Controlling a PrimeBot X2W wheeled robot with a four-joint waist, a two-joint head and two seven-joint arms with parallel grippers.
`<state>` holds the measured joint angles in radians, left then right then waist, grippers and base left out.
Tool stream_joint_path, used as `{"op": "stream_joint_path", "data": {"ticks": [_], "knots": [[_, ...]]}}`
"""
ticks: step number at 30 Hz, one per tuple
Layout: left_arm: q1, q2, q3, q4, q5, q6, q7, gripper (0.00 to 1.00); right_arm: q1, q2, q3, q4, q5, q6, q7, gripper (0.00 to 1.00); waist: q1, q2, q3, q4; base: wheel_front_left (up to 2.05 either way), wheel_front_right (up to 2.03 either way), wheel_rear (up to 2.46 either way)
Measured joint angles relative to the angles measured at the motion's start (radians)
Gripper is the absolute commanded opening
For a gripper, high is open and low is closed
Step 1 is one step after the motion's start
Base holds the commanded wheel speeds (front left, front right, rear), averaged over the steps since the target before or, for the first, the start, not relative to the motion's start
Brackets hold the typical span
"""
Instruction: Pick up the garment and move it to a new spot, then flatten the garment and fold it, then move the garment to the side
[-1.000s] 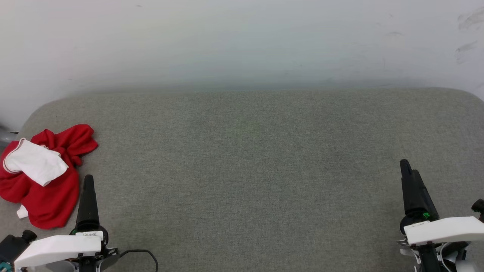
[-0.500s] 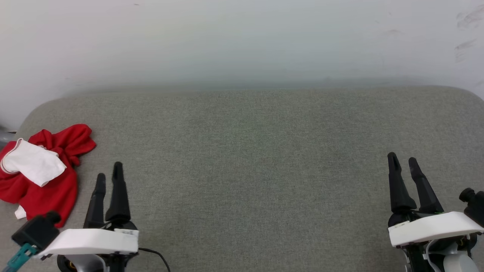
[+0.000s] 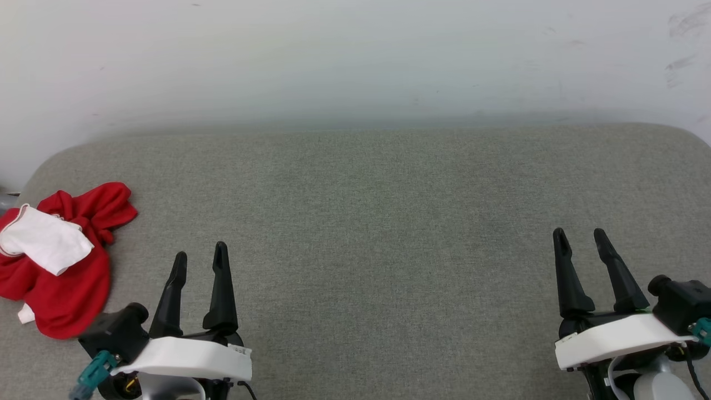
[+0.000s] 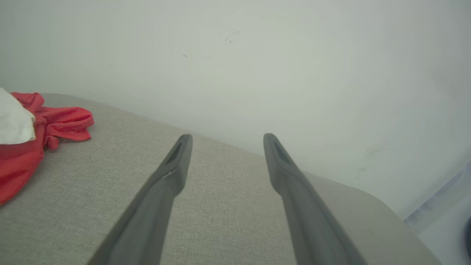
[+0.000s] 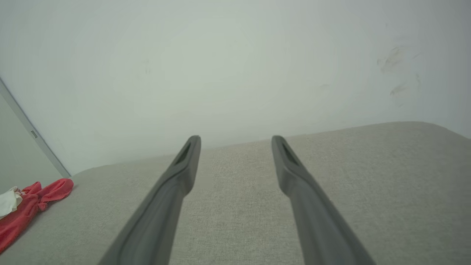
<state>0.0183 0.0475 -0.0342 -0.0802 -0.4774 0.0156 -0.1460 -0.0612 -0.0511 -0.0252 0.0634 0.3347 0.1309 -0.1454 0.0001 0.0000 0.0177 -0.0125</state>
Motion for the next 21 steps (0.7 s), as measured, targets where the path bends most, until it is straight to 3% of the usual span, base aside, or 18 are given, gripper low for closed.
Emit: {"op": "stream_joint_path", "data": {"ticks": [13,21], "knots": [[0.015,0.035,-0.087,0.029,0.141,0.04,-0.033,1.0,0.0,0.0,0.01,-0.016,-0.177,0.0,-0.031,1.0,0.0,0.0,0.003,-0.002,0.0,0.0,0.0],[0.015,0.064,-0.14,0.043,0.23,0.093,-0.051,1.0,0.0,0.0,0.015,-0.024,-0.265,0.0,-0.049,1.0,0.0,0.0,0.004,-0.003,0.0,0.0,0.0]]}}
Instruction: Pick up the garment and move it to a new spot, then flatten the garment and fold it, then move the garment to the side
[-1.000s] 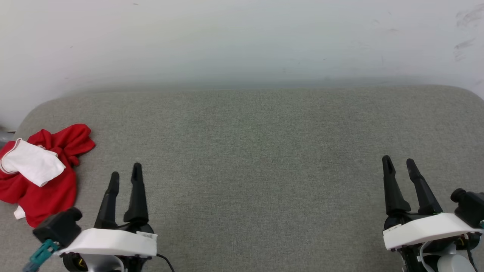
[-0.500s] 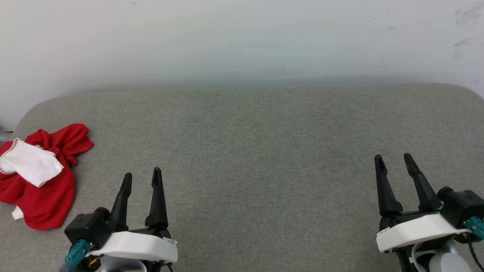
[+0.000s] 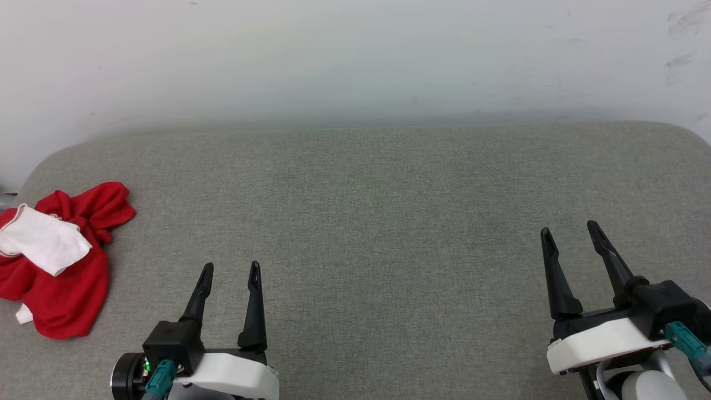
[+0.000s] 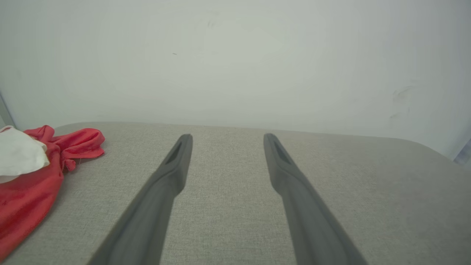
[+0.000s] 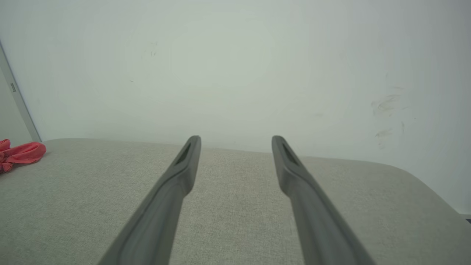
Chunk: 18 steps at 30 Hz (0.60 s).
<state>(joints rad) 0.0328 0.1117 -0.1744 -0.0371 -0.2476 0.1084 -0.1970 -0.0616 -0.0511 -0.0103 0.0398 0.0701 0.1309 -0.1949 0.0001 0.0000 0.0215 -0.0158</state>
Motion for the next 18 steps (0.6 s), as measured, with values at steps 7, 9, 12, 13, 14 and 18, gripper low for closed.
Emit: {"op": "stream_joint_path", "data": {"ticks": [7,9,12,13,14,18], "knots": [[0.002,-0.007,-0.01,-0.013,0.002,0.023,-0.014,1.0,0.0,0.0,-0.012,-0.004,0.003,0.0,-0.016,1.0,0.0,0.0,0.002,0.0,0.0,0.0,0.0],[0.005,-0.016,0.007,-0.016,-0.003,0.007,-0.019,1.0,0.001,0.0,-0.019,-0.003,0.021,0.0,-0.02,1.0,0.0,0.0,0.002,0.0,0.0,0.0,0.0],[0.012,-0.03,0.038,-0.016,0.001,-0.013,-0.024,1.0,0.001,0.0,-0.025,0.003,0.057,0.0,-0.026,1.0,0.0,0.0,0.001,0.0,0.0,0.0,0.0],[0.016,-0.033,0.045,-0.014,0.008,-0.022,-0.027,1.0,0.001,0.0,-0.027,0.007,0.058,0.0,-0.027,1.0,0.0,0.0,0.0,0.0,0.0,0.0,0.0],[0.02,-0.036,0.053,-0.01,0.012,-0.031,-0.028,1.0,0.001,0.0,-0.028,0.01,0.063,0.0,-0.031,1.0,-0.0001,0.0,0.0,0.0,0.0,0.0,0.0],[0.027,-0.049,0.067,0.008,0.049,-0.065,-0.036,1.0,0.001,0.0,-0.023,0.018,0.054,0.0,-0.037,1.0,-0.0001,0.0,-0.002,0.0,0.0,0.0,0.0]]}}
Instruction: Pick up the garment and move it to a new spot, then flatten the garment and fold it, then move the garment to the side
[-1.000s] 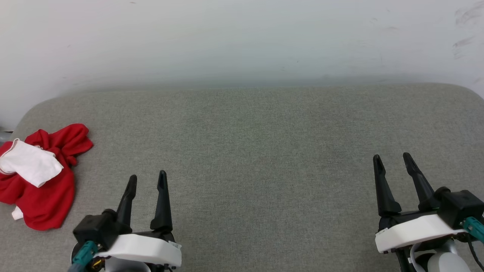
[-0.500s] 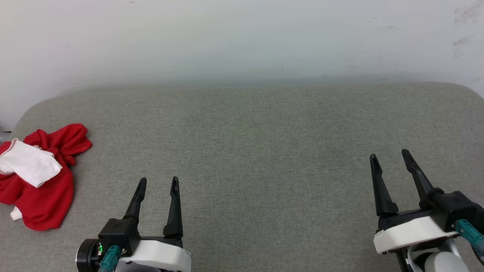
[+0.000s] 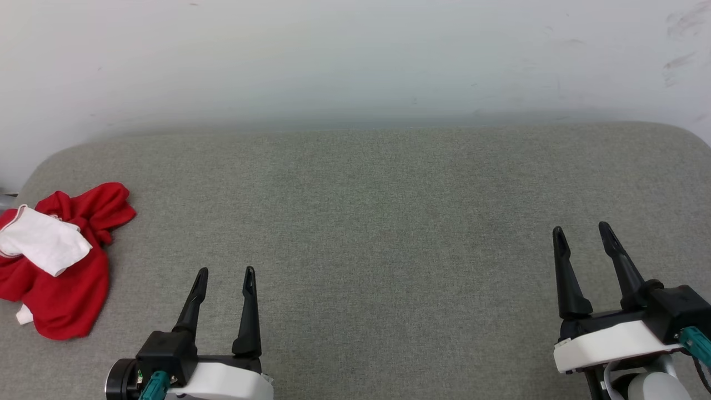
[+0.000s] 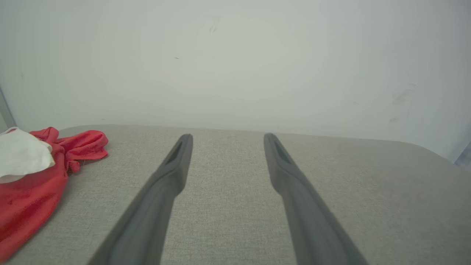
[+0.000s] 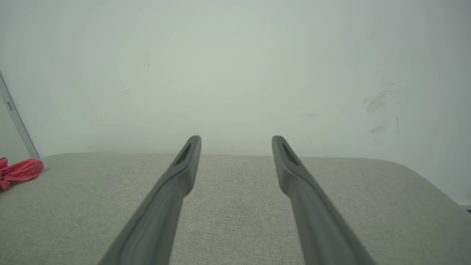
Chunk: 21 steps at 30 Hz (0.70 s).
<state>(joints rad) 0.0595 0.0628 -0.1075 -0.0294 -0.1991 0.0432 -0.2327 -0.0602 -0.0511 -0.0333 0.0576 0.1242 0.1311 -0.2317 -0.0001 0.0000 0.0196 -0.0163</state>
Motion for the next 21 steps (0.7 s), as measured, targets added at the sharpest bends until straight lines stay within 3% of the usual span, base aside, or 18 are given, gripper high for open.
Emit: {"op": "stream_joint_path", "data": {"ticks": [5,10,21], "knots": [[0.002,-0.006,0.003,0.004,0.056,-0.017,-0.009,1.0,0.0,0.0,0.008,0.001,-0.035,0.0,-0.01,1.0,0.0,0.0,0.001,0.0,0.0,0.0,0.0],[0.007,-0.011,0.045,-0.003,0.018,-0.017,-0.018,1.0,0.0,0.0,0.002,0.004,-0.01,0.0,-0.019,1.0,0.0,0.0,0.002,0.001,0.0,0.0,0.0],[0.018,-0.012,0.02,0.035,0.031,-0.068,-0.03,1.0,0.0,0.0,0.019,0.03,0.002,0.0,-0.031,1.0,0.0,0.0,0.002,-0.002,0.0,0.0,0.0]]}}
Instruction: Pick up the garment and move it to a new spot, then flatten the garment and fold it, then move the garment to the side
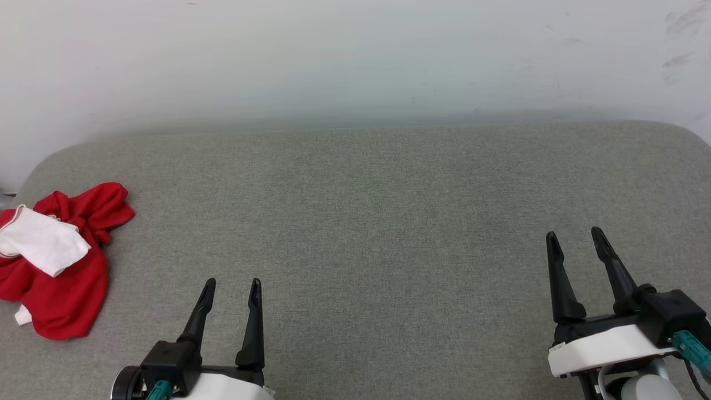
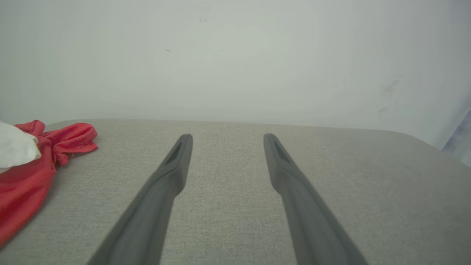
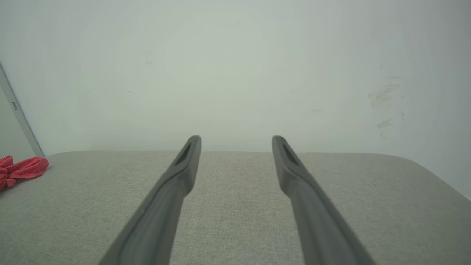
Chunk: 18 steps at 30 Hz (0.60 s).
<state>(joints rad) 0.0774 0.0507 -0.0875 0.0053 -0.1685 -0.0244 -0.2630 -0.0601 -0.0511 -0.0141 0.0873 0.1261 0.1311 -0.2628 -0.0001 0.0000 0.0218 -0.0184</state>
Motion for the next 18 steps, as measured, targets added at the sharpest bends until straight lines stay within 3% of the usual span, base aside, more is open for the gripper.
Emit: {"op": "stream_joint_path", "data": {"ticks": [9,18], "knots": [[0.0,0.0,-0.007,0.026,-0.001,-0.019,0.0,1.0,0.0,0.0,-0.001,0.02,0.003,0.0,0.0,1.0,0.0001,0.0,0.001,0.001,0.0,0.0,0.0],[0.0,0.0,-0.008,0.033,0.016,-0.002,0.0,1.0,0.0,0.0,0.009,0.022,-0.013,0.0,0.0,1.0,0.0001,0.0,-0.004,0.007,0.0,0.0,0.0]]}}
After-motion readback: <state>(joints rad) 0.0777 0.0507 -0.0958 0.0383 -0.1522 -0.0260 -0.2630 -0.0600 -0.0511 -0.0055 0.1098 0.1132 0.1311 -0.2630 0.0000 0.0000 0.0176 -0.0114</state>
